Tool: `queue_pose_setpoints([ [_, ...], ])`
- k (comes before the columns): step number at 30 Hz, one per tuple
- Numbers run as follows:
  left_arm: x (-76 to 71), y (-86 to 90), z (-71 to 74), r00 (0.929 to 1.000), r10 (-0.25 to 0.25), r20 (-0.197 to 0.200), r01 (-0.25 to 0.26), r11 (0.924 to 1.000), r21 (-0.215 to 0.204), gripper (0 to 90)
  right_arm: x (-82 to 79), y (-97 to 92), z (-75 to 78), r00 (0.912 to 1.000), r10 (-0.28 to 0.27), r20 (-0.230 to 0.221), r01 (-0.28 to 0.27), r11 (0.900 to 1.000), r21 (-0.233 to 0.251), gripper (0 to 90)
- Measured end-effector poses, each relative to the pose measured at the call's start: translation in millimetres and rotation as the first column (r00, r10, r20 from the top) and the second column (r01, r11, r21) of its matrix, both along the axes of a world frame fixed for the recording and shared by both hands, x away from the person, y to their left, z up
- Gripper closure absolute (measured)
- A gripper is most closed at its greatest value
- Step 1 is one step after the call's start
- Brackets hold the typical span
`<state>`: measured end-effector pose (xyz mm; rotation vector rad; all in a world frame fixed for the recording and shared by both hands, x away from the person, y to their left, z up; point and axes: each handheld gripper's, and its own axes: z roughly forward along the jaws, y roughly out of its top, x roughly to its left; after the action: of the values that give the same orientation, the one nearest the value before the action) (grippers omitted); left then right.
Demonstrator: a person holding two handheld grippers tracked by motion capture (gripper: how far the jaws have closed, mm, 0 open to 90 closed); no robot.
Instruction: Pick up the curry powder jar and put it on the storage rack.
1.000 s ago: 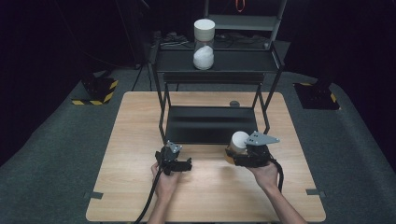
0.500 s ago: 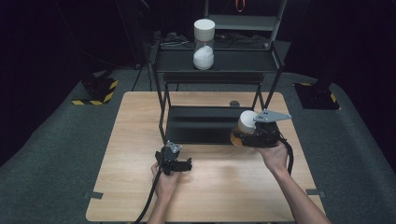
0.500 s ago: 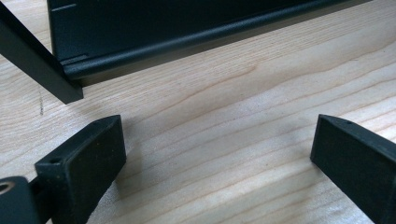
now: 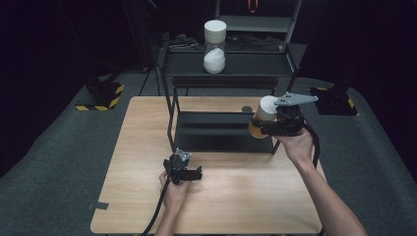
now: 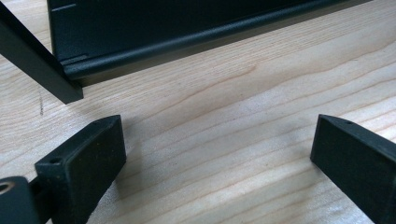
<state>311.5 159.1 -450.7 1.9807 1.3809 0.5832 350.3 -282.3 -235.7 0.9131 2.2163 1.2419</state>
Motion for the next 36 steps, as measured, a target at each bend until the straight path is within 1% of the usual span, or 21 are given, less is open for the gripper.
queue_pose_setpoints([
  [1, 0.0, 0.0, 0.0, 1.0000, 0.000, 0.000, 0.000, 1.0000, 0.000, 3.1, 0.0, 0.0, 0.0, 1.0000, 0.000, 0.000, 0.000, 1.0000, 0.000, 31.9],
  [2, 0.0, 0.0, 0.0, 1.0000, 0.000, 0.000, 0.000, 1.0000, 0.000, 3.1, 1.9, -0.5, 5.6, 1.0000, 0.001, -0.001, -0.001, 1.0000, 0.001, 31.9],
  [6, 0.0, 0.0, 0.0, 1.0000, 0.000, 0.000, 0.000, 1.0000, 0.000, 3.1, 5.4, -0.2, 17.9, 1.0000, -0.002, 0.001, 0.002, 1.0000, -0.003, 31.9],
  [7, 0.0, 0.0, 0.1, 1.0000, 0.000, 0.000, 0.000, 1.0000, 0.000, 3.1, 7.6, -0.4, 24.3, 1.0000, -0.004, 0.003, 0.004, 1.0000, -0.002, 31.9],
  [8, 0.0, 0.0, 0.1, 1.0000, 0.000, 0.000, 0.000, 1.0000, 0.000, 3.1, 7.6, -0.4, 24.3, 1.0000, -0.004, 0.003, 0.004, 1.0000, -0.002, 31.9],
  [9, 0.0, 0.0, 0.1, 1.0000, 0.000, 0.000, 0.000, 1.0000, 0.000, 3.1, 8.9, -0.5, 27.7, 1.0000, -0.005, 0.002, 0.005, 1.0000, -0.001, 31.9],
  [10, 0.0, 0.0, 0.1, 1.0000, 0.000, 0.000, 0.000, 1.0000, 0.001, 3.1, 11.2, -0.1, 34.9, 1.0000, -0.006, 0.001, 0.006, 1.0000, -0.004, 31.9],
  [12, 0.0, 0.0, 0.1, 1.0000, 0.000, 0.000, 0.000, 1.0000, 0.000, 3.1, 13.8, 0.8, 42.6, 1.0000, -0.007, 0.001, 0.007, 0.9999, -0.008, 31.9],
  [13, 0.0, 0.0, 0.1, 1.0000, 0.000, 0.000, 0.000, 1.0000, 0.000, 3.1, 13.8, 0.8, 42.6, 1.0000, -0.007, 0.001, 0.007, 0.9999, -0.008, 31.9],
  [14, 0.0, 0.0, 0.1, 1.0000, 0.000, 0.000, 0.000, 1.0000, 0.000, 3.1, 15.9, 0.9, 47.3, 1.0000, -0.007, 0.002, 0.007, 0.9999, -0.009, 31.9],
  [15, 0.0, 0.0, 0.0, 1.0000, 0.000, 0.000, 0.000, 1.0000, 0.000, 3.1, 17.1, 1.1, 50.4, 1.0000, -0.010, -0.001, 0.010, 0.9999, -0.007, 32.0],
  [16, 0.0, 0.0, 0.0, 1.0000, 0.000, 0.000, 0.000, 1.0000, 0.000, 3.1, 20.5, 1.3, 58.0, 0.9999, -0.013, -0.002, 0.013, 0.9999, -0.004, 31.9],
  [17, 0.0, 0.0, 0.0, 1.0000, 0.000, 0.000, 0.000, 1.0000, 0.000, 3.1, 22.3, 1.4, 62.0, 0.9999, -0.016, -0.005, 0.016, 0.9999, -0.001, 31.9],
  [18, 0.0, -0.2, 0.2, 1.0000, 0.001, -0.001, -0.001, 1.0000, 0.001, 3.1, 24.2, 1.4, 65.4, 0.9998, -0.017, -0.007, 0.017, 0.9999, 0.001, 32.0],
  [19, 0.0, -0.2, 0.2, 1.0000, 0.001, -0.001, -0.001, 1.0000, 0.001, 3.1, 24.2, 1.4, 65.4, 0.9998, -0.017, -0.007, 0.017, 0.9999, 0.001, 32.0],
  [22, -0.2, -0.2, -0.3, 1.0000, 0.002, 0.001, -0.002, 1.0000, -0.003, 3.1, 30.6, 2.7, 78.0, 0.9997, -0.023, -0.008, 0.023, 0.9997, 0.002, 32.0],
  [26, -0.2, -0.2, -0.3, 1.0000, 0.002, 0.001, -0.002, 1.0000, -0.002, 3.1, 38.3, 1.9, 92.5, 0.9995, -0.027, -0.016, 0.027, 0.9994, 0.023, 32.0],
  [30, -0.1, -0.1, 0.1, 1.0000, 0.002, 0.000, -0.002, 1.0000, -0.001, 3.1, 45.1, 7.4, 111.1, 0.9988, -0.044, -0.020, 0.044, 0.9989, 0.016, 32.0],
  [31, -0.1, -0.1, 0.1, 1.0000, 0.002, 0.000, -0.002, 1.0000, -0.001, 3.1, 45.1, 7.4, 111.1, 0.9988, -0.044, -0.020, 0.044, 0.9989, 0.016, 32.0],
  [32, -0.1, -0.2, 0.1, 1.0000, 0.002, 0.000, -0.002, 1.0000, -0.001, 3.1, 48.7, 9.5, 117.8, 0.9984, -0.051, -0.023, 0.051, 0.9985, 0.017, 32.0],
  [36, -0.1, -0.1, 0.1, 1.0000, 0.002, 0.000, -0.002, 1.0000, -0.001, 3.1, 55.9, 16.1, 128.8, 0.9972, -0.070, -0.027, 0.070, 0.9975, 0.004, 32.0],
])
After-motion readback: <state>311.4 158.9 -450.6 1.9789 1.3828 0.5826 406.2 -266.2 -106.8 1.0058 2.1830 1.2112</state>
